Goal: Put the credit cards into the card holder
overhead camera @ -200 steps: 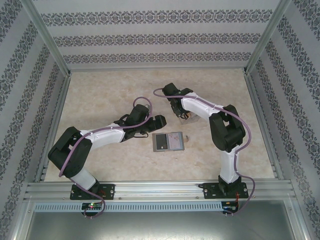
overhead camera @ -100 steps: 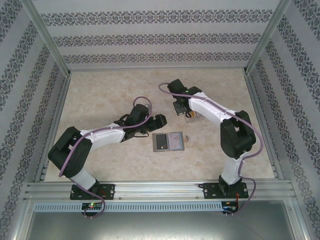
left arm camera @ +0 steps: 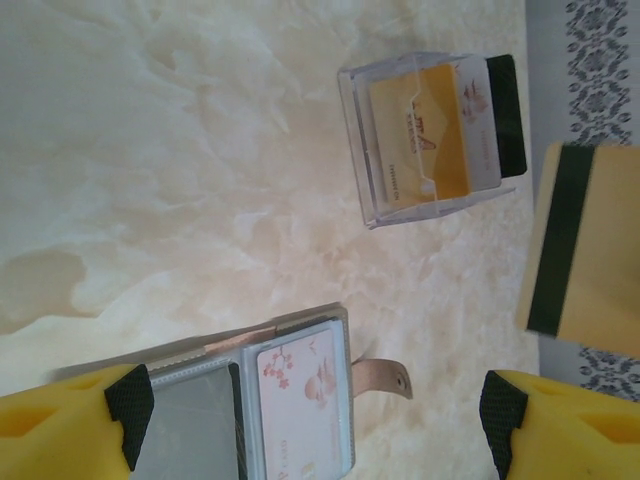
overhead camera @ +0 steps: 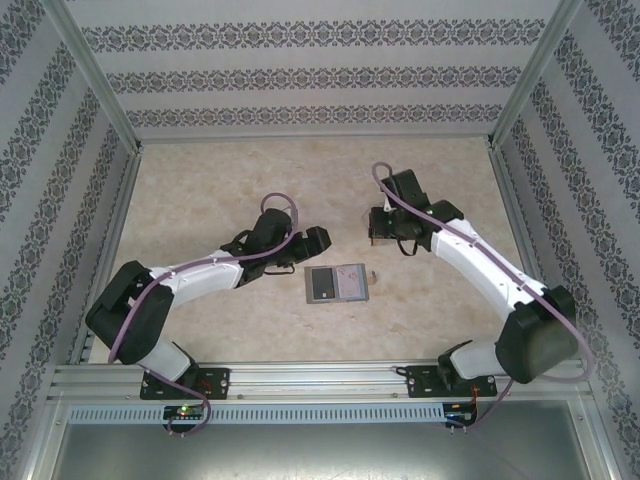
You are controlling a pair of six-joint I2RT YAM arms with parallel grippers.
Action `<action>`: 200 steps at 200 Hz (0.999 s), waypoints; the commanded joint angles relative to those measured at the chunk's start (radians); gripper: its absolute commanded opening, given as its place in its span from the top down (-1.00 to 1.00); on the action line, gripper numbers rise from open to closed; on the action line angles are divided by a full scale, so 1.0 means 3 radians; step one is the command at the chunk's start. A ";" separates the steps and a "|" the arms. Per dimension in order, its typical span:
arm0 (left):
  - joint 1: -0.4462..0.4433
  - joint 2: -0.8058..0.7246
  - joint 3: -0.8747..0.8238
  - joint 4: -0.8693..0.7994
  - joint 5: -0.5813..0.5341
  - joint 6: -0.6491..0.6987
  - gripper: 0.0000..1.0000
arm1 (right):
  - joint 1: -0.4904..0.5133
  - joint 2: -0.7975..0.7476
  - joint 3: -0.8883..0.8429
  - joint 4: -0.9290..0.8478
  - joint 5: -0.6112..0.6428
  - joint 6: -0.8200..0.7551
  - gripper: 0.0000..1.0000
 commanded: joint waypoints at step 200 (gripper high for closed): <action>0.0213 0.0611 0.0022 0.2021 0.1130 -0.0955 0.40 | -0.0362 -0.0020 -0.0902 0.1699 -0.2008 0.1543 0.92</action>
